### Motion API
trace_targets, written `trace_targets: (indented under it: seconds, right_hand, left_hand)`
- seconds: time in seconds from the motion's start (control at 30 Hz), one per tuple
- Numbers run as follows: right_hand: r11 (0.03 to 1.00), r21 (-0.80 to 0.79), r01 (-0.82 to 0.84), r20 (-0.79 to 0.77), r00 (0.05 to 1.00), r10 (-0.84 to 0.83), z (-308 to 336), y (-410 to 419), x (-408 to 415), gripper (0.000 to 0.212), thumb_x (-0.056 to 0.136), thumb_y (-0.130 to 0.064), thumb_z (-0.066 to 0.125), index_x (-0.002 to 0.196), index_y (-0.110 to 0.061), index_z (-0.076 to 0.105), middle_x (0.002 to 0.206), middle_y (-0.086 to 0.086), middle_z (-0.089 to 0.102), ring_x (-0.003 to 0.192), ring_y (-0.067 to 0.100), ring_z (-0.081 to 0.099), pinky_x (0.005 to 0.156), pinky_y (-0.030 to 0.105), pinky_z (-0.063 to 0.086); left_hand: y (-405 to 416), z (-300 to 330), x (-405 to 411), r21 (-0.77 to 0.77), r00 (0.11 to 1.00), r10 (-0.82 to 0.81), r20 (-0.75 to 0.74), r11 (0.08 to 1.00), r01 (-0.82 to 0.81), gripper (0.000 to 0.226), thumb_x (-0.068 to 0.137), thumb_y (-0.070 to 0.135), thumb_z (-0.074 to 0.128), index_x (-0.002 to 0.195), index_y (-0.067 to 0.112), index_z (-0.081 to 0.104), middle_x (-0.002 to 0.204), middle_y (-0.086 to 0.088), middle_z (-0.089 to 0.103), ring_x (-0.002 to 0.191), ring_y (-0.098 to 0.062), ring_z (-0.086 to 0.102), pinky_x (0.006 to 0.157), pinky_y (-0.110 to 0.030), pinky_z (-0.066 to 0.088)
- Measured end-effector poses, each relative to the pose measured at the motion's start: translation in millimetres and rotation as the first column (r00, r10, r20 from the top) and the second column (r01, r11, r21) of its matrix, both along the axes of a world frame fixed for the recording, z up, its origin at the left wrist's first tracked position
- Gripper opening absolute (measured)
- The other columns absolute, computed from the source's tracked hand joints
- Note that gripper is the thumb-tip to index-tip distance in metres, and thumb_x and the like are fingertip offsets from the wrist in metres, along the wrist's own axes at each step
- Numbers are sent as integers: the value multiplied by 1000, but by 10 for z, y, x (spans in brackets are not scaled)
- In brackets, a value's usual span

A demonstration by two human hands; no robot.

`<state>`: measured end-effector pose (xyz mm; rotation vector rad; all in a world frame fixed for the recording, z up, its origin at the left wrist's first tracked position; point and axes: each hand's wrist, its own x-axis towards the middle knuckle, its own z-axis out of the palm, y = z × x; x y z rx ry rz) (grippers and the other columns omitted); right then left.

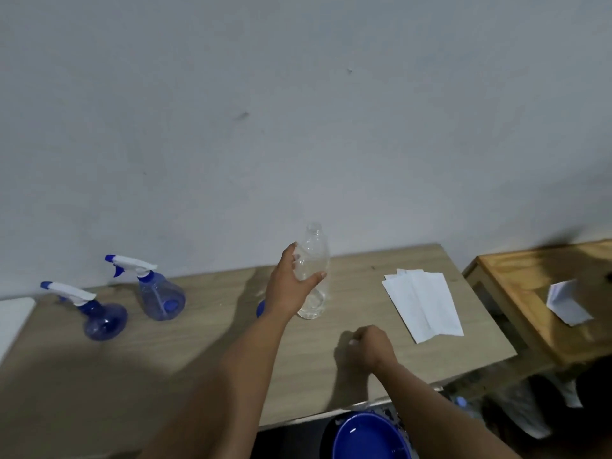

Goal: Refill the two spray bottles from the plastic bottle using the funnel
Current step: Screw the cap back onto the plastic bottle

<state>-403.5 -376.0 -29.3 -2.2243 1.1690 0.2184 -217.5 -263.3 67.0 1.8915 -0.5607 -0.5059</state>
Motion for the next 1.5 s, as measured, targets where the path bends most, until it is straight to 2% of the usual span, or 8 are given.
trace_targets:
  seconds: [0.17, 0.4, 0.7, 0.9, 1.03, 1.23, 1.37, 1.5]
  right_hand:
    - [991, 87, 102, 266, 956, -122, 533, -386, 252, 27, 84, -21, 80, 108, -7, 81, 102, 6, 79, 96, 18, 71, 81, 22, 45]
    - [997, 72, -18, 739, 672, -41, 1832, -529, 909, 24, 81, -19, 85, 104, -19, 80, 96, -9, 78, 82, 7, 73, 79, 19, 57]
    - [868, -182, -463, 382, 779, 496, 2318, -413, 1098, 30, 86, -23, 80, 115, -21, 80, 97, -23, 70, 88, -9, 67, 75, 11, 48]
    - [894, -125, -430, 393, 806, 443, 2244, -399, 1101, 36, 81, -31, 89, 113, -18, 79, 101, -14, 72, 89, -6, 65, 86, 23, 54]
    - [941, -232, -247, 470, 819, 331, 2078, -260, 1086, 44, 73, -52, 91, 88, -17, 69, 81, -8, 65, 76, 8, 61, 66, 25, 48]
    - [946, -38, -322, 631, 727, 272, 1869, -174, 970, 27, 92, -39, 77, 116, -28, 74, 118, -9, 67, 85, 10, 64, 85, 27, 50]
    - [991, -16, -131, 705, 701, 104, 1768, -127, 926, 37, 78, -48, 88, 93, -23, 67, 96, -10, 68, 77, 8, 62, 72, 24, 52]
    - [960, -8, -281, 713, 671, 202, 1740, -128, 905, 31, 94, -38, 77, 123, -30, 72, 108, -10, 60, 72, 3, 56, 80, 24, 47]
  left_hand:
    - [49, 71, -4, 5, 1000, 14, -26, 1000, -14, 80, 63, 50, 87, 129, 54, 41, 133, 11, 59, 119, -10, 58, 93, -42, 55]
    - [125, 213, -73, 18, 998, -23, -56, 1000, 24, 78, 71, 35, 89, 136, 41, 45, 132, 3, 59, 115, -17, 61, 95, -45, 56]
    - [215, 274, -220, 40, 998, -48, -43, 998, 50, 79, 74, 29, 88, 141, 30, 45, 132, -1, 59, 116, -17, 59, 101, -38, 49]
    - [237, 280, -262, 58, 998, -54, -43, 997, 56, 80, 74, 29, 88, 142, 29, 45, 134, -2, 59, 120, -18, 58, 105, -45, 48]
    - [232, 276, -277, 76, 999, -32, -20, 997, 34, 78, 74, 30, 88, 141, 28, 46, 135, 0, 59, 120, -17, 59, 106, -43, 47]
    - [279, 301, -260, 89, 999, -31, -9, 996, 32, 78, 74, 33, 88, 139, 30, 46, 132, 0, 60, 117, -17, 60, 104, -43, 48]
    - [277, 305, -293, 108, 999, -51, 14, 993, 49, 76, 74, 37, 86, 138, 33, 46, 133, 5, 61, 119, -14, 60, 104, -42, 49]
    - [293, 279, -251, 102, 999, -38, 4, 994, 37, 78, 73, 38, 87, 139, 32, 46, 133, 3, 60, 117, -15, 61, 103, -43, 49]
